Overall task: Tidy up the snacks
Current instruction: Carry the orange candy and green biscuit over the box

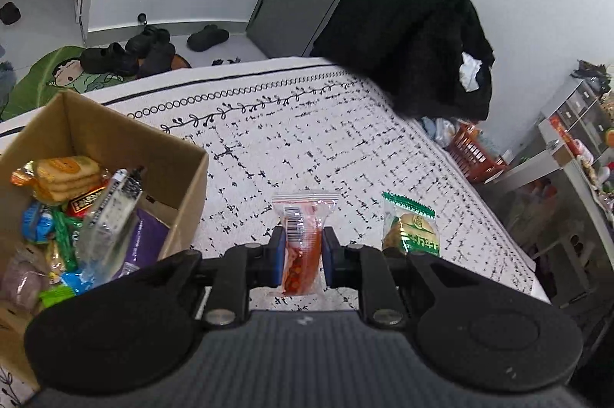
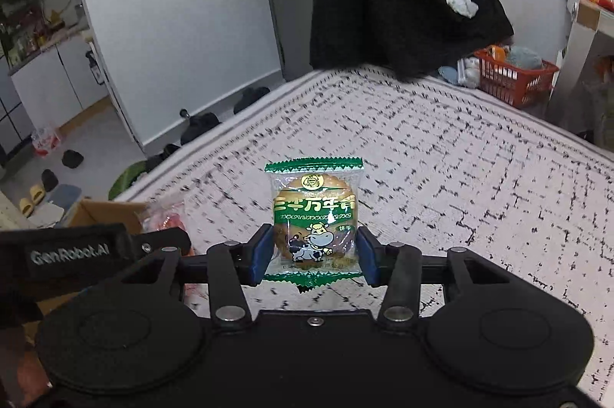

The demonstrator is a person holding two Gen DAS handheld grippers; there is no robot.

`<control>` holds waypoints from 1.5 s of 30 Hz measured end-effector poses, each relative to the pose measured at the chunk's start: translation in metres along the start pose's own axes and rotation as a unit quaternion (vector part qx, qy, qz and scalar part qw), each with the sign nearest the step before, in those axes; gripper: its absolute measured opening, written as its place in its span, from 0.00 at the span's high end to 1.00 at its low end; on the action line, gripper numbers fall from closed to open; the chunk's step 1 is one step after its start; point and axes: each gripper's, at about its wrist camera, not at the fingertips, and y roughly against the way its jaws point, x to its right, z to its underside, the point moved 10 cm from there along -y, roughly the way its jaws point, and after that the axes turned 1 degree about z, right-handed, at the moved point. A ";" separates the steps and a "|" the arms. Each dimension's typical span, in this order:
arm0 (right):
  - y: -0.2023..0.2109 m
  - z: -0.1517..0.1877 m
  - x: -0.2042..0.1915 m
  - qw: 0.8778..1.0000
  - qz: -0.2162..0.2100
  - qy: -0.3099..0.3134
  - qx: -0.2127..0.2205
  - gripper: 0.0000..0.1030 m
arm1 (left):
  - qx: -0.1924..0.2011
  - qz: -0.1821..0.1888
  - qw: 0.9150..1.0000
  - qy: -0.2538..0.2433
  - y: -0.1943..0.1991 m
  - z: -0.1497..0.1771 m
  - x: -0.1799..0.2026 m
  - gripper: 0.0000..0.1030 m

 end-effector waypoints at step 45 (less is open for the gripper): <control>0.025 -0.018 -0.126 0.999 -0.044 0.021 0.002 0.56 | 0.071 -0.061 0.989 0.117 0.113 -0.046 -0.119 0.78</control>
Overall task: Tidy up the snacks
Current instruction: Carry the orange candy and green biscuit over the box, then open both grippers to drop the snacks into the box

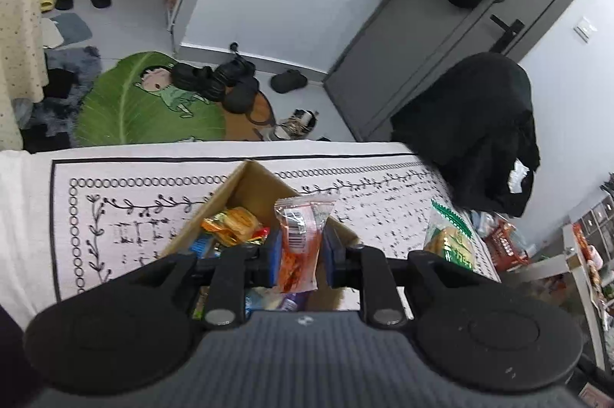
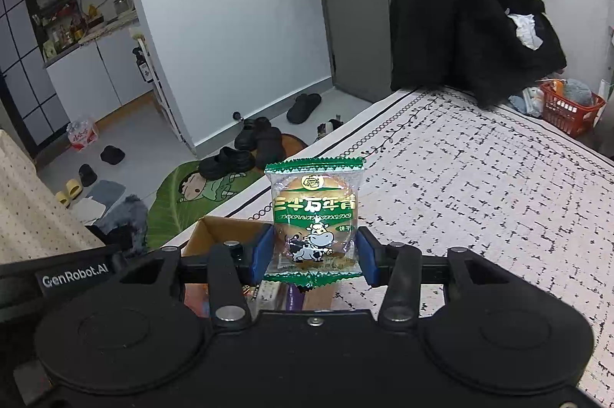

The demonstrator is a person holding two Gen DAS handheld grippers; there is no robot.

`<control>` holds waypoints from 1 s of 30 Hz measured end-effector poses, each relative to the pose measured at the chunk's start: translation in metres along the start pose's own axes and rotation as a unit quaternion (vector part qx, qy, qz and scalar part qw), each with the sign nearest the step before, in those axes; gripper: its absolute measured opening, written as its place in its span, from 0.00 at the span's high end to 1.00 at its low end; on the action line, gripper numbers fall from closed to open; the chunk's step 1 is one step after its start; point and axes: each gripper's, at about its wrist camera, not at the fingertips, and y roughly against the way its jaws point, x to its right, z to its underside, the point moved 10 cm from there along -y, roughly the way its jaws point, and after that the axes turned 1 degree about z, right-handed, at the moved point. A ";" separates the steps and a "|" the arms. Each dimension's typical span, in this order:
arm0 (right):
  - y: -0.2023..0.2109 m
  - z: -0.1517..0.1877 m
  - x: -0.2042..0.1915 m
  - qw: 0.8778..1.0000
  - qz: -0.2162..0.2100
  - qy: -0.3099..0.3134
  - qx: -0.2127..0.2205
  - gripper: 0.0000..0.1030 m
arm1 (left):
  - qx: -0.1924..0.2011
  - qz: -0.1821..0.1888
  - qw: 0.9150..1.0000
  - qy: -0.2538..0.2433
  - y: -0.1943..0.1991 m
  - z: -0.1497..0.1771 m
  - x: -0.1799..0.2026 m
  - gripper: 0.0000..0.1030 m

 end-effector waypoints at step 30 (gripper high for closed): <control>-0.071 0.021 -0.021 0.993 -0.075 -0.061 -0.073 0.39 | -0.046 -0.100 0.991 0.081 -0.036 -0.001 -0.065 0.24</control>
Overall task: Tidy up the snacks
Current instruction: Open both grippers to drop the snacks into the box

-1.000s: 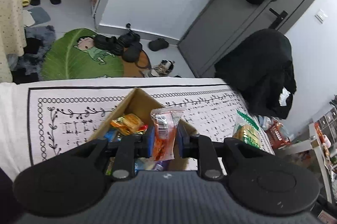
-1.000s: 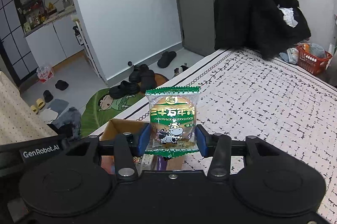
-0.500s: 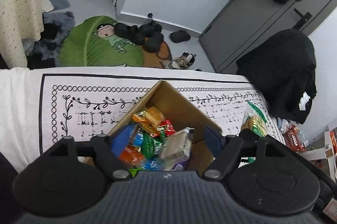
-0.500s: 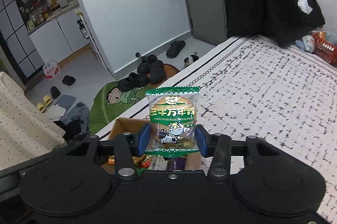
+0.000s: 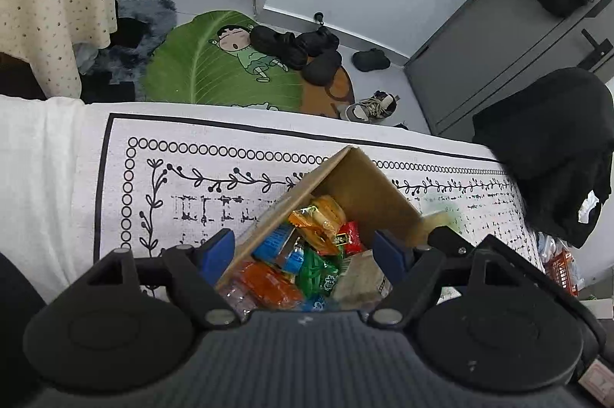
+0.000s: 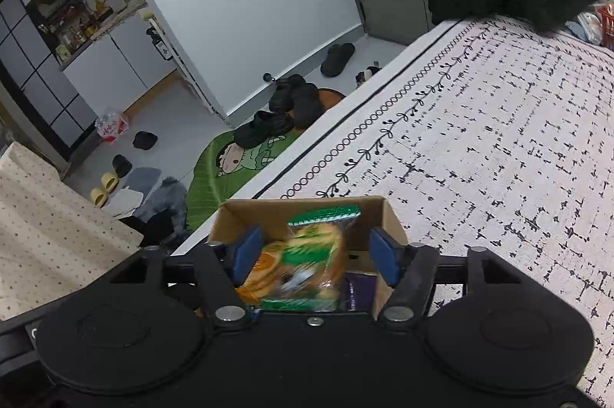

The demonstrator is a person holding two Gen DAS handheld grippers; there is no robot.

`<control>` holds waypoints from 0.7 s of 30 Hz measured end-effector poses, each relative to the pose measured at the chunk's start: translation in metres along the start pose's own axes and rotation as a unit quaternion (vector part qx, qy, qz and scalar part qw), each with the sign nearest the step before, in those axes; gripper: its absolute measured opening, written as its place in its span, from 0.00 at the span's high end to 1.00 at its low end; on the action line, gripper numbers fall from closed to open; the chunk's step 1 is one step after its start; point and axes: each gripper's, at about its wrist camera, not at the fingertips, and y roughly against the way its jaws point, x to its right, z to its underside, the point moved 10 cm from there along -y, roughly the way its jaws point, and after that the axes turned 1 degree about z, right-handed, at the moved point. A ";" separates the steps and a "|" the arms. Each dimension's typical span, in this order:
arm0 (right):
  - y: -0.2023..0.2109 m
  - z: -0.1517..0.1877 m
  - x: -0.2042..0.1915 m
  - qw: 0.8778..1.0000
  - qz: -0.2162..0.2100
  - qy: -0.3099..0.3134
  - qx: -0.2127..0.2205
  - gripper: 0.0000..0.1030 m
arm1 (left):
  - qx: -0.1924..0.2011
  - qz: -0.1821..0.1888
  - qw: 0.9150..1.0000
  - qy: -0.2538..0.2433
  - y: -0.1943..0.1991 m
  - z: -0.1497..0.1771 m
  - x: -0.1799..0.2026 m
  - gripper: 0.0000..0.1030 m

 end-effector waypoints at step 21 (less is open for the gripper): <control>0.053 0.007 0.055 0.999 0.026 -0.033 0.014 0.24 | -0.026 0.012 0.996 -0.084 -0.015 0.027 0.034 0.11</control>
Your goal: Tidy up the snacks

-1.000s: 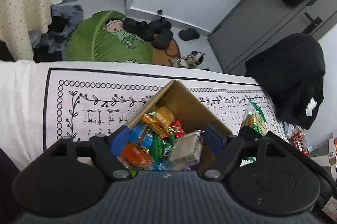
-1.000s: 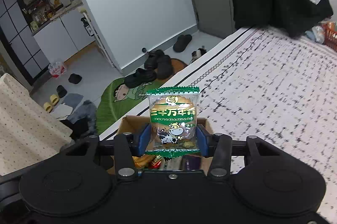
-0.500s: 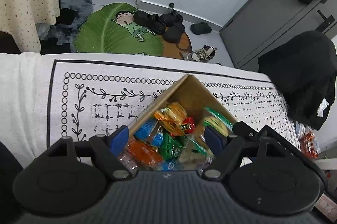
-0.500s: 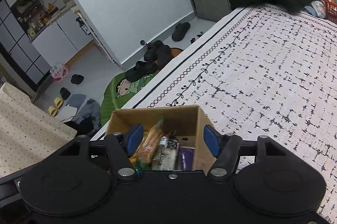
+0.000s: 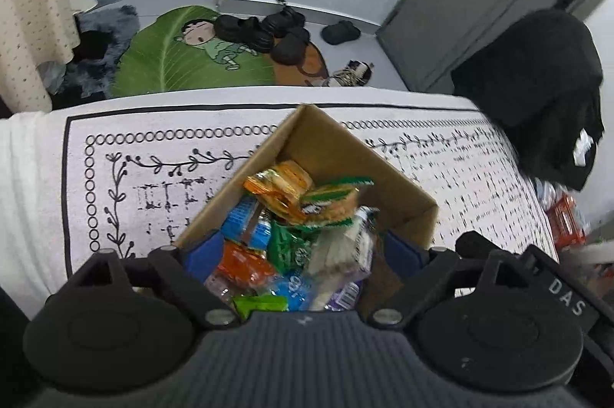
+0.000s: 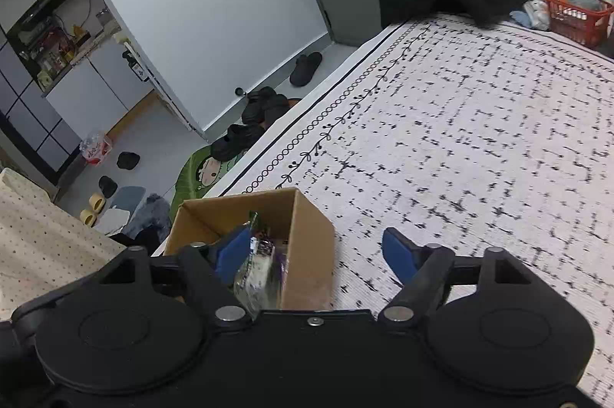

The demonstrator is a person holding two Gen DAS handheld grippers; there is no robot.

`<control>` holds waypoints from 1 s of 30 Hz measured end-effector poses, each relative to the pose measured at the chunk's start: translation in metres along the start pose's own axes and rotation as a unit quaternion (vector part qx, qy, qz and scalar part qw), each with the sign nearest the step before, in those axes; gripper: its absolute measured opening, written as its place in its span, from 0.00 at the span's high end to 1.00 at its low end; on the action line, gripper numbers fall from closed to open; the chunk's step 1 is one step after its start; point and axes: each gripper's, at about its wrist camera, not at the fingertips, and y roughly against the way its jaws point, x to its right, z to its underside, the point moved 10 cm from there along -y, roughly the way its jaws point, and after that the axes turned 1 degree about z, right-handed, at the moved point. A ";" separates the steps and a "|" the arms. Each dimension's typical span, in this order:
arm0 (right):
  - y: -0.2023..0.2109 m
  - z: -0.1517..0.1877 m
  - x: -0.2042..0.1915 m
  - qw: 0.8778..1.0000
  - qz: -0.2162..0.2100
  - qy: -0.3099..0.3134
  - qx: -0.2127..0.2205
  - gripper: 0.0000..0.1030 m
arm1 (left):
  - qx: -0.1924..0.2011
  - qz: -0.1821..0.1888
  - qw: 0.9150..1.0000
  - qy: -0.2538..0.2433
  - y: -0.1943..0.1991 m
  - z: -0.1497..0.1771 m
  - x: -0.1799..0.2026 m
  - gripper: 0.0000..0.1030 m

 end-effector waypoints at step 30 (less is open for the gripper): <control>0.135 0.017 0.015 0.998 0.007 0.014 0.053 0.01 | 0.016 0.091 0.981 -0.171 0.108 0.013 0.043 0.04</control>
